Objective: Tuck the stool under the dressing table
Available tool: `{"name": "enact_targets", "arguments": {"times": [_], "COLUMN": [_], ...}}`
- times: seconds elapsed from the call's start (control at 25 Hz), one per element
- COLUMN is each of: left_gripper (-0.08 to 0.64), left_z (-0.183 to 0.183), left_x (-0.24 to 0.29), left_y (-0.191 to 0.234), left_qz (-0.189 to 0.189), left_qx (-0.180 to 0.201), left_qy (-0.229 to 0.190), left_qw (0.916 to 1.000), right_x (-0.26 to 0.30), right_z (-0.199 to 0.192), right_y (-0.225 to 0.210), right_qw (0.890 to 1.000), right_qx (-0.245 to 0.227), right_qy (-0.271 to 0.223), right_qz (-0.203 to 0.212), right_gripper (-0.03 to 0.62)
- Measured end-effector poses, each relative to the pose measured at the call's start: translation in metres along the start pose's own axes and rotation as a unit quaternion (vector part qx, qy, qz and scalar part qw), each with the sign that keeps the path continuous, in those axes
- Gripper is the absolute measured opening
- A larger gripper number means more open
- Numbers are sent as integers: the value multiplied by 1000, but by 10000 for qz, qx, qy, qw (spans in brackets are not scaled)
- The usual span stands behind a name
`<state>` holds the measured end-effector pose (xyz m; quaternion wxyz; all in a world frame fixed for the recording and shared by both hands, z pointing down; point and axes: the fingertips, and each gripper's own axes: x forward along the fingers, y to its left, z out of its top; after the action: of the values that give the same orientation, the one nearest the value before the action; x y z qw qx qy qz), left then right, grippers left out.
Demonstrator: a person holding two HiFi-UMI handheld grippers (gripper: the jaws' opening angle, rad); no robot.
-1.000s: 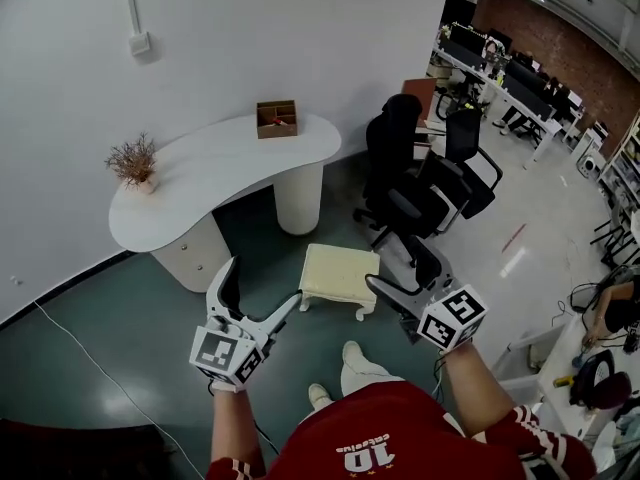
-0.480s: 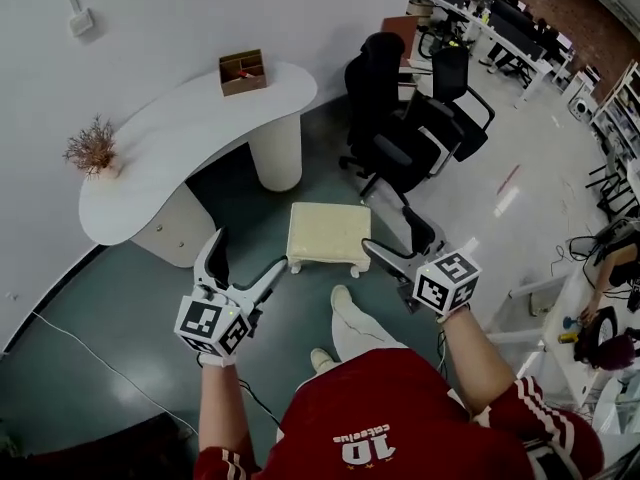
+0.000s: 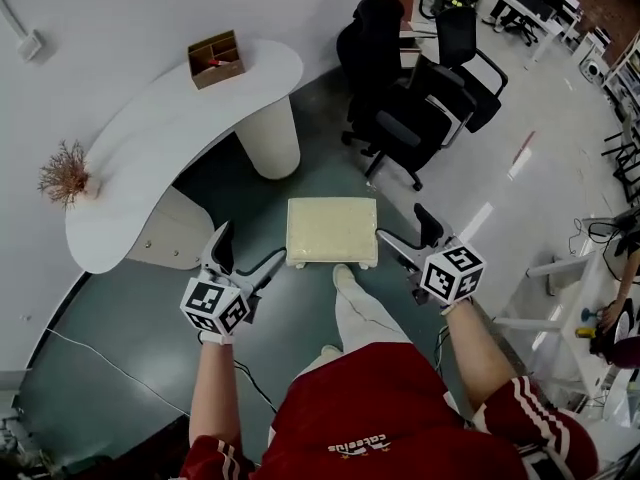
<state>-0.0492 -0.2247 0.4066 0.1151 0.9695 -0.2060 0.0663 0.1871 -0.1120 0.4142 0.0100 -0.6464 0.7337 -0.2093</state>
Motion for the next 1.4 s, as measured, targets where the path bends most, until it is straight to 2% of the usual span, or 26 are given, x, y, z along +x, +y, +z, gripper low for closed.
{"name": "enact_targets", "arguments": {"times": [0.12, 0.2, 0.44, 0.6, 0.72, 0.84, 0.96, 1.08, 1.24, 1.4], "left_gripper": [526, 528, 528, 529, 532, 537, 540, 543, 543, 543], "left_z": [-44, -73, -161, -221, -272, -325, -379, -416, -451, -485], "left_x": [45, 72, 134, 165, 191, 208, 215, 216, 223, 231], "left_y": [23, 38, 83, 115, 140, 155, 165, 174, 193, 202], "left_qz": [-305, -384, -243, -99, -65, -21, 141, 264, 426, 405], "left_qx": [-767, -1122, -1370, -1735, -1839, -1997, -2277, -2458, -2681, -2847], "left_qy": [200, 308, 888, 1102, 1438, 1830, 2255, 2630, 2755, 2873], "left_qw": [9964, 9925, 9863, 9786, 9723, 9626, 9471, 9326, 9222, 9136], "right_x": [28, 49, 105, 133, 158, 178, 187, 195, 209, 218], "right_z": [-19, -32, -102, -162, -206, -249, -287, -314, -348, -379], "right_y": [-32, -56, -125, -169, -200, -222, -239, -253, -265, -272], "right_qw": [9999, 9998, 9955, 9919, 9876, 9816, 9726, 9645, 9590, 9520], "right_qx": [126, 200, 886, 1056, 1257, 1474, 1800, 1987, 1934, 2144], "right_qy": [-78, -64, 312, 661, 851, 1121, 1358, 1565, 1898, 1996], "right_qz": [-4, -21, -93, -246, -393, -471, -573, -756, -831, -888], "right_gripper": [457, 457, 449, 446, 446, 443, 442, 442, 442, 442]}}
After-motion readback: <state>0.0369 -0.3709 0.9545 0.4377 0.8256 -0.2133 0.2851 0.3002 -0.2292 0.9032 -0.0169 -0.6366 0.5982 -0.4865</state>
